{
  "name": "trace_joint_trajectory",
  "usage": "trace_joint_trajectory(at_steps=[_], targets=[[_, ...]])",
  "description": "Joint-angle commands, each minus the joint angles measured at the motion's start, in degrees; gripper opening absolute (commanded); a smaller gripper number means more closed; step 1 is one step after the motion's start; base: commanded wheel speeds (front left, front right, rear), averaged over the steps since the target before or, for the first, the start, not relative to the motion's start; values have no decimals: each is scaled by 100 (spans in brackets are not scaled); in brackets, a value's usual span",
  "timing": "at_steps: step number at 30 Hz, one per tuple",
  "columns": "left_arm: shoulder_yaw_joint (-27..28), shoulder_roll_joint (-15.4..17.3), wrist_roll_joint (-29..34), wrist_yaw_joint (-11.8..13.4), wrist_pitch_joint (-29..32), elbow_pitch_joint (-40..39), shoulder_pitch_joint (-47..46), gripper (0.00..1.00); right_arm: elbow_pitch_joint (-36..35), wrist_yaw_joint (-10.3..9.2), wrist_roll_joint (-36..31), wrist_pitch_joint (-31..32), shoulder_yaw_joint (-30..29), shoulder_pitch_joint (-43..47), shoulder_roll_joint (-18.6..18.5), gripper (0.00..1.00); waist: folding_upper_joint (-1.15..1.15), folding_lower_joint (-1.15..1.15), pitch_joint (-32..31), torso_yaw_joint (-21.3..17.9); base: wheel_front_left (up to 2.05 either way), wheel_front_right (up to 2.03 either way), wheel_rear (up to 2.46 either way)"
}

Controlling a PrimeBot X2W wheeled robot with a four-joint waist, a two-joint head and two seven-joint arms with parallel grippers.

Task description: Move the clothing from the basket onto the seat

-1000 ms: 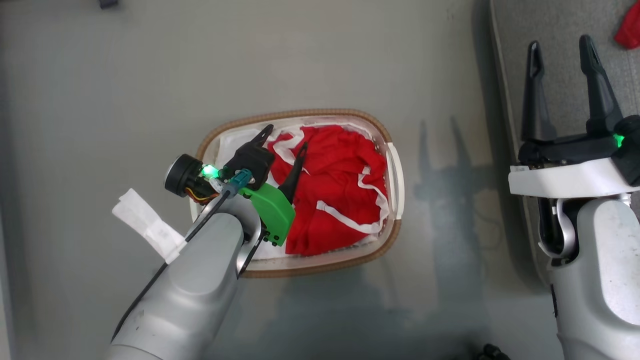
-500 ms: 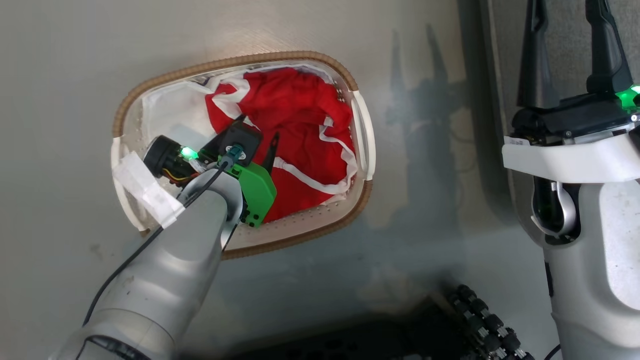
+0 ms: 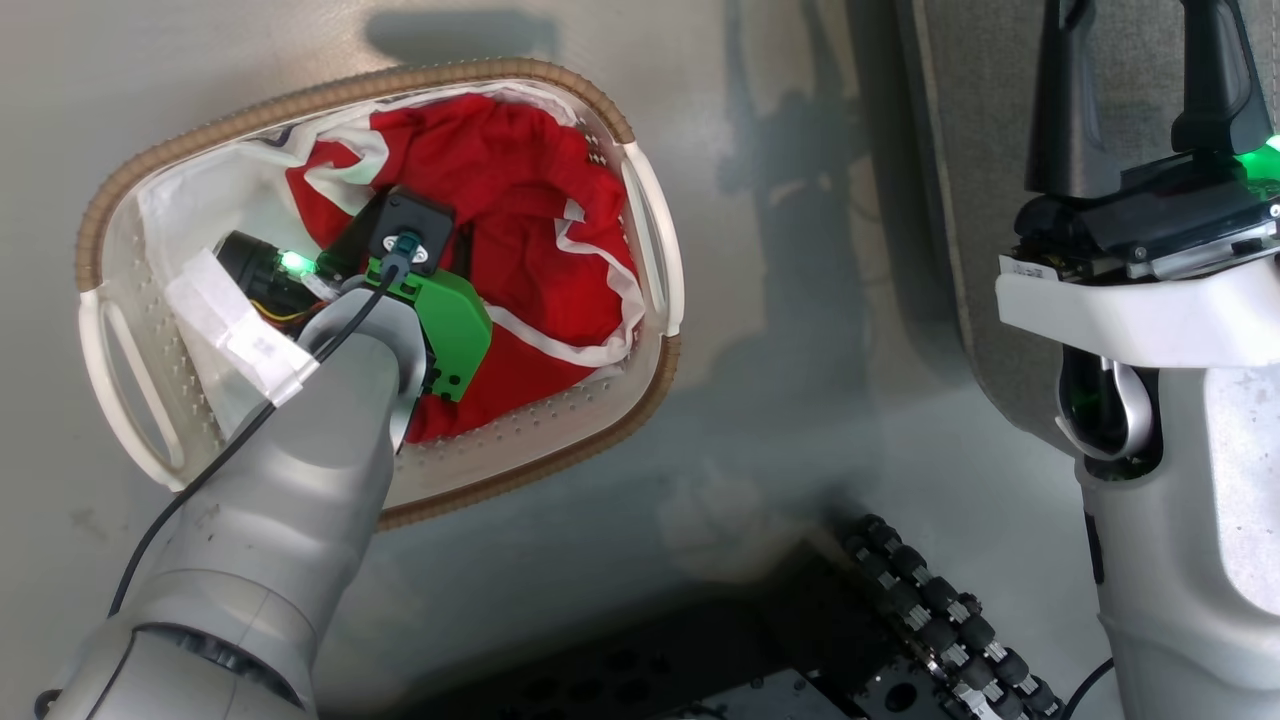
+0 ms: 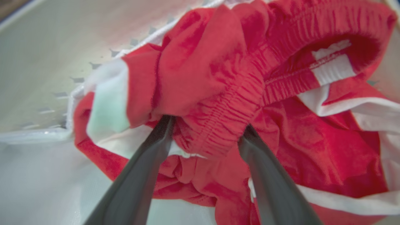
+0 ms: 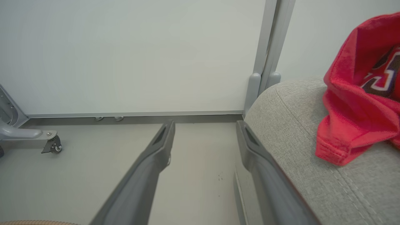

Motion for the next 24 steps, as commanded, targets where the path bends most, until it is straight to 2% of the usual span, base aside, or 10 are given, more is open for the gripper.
trace_joint_trajectory(at_steps=[1, 2, 7, 13, 24], targets=[[9, 39, -14, 27, -39, 40, -99, 17, -28, -6, 29, -12, -20, -10, -14, 100, 0, -1, 24, -30, 0, 0, 0], [8, 36, -30, 17, -52, 57, -103, 0, -17, -7, 32, -12, -22, -3, -14, 100, 0, -1, 12, -29, 0, 0, 0], [32, 15, -123, -51, -130, 37, -42, 0, 102, -6, -6, -12, -53, -9, -14, 100, 0, -1, -142, 41, 0, 0, 0], [79, -32, -268, -187, -201, -268, 269, 0, 411, -7, -125, -12, -133, 151, -16, 100, 0, -1, -625, 307, 0, 0, 0], [71, 98, -121, -409, -195, -1617, 1025, 0, 1226, -6, -533, -12, -354, 802, -20, 100, 0, -1, -2227, 1085, 0, 0, 0]])
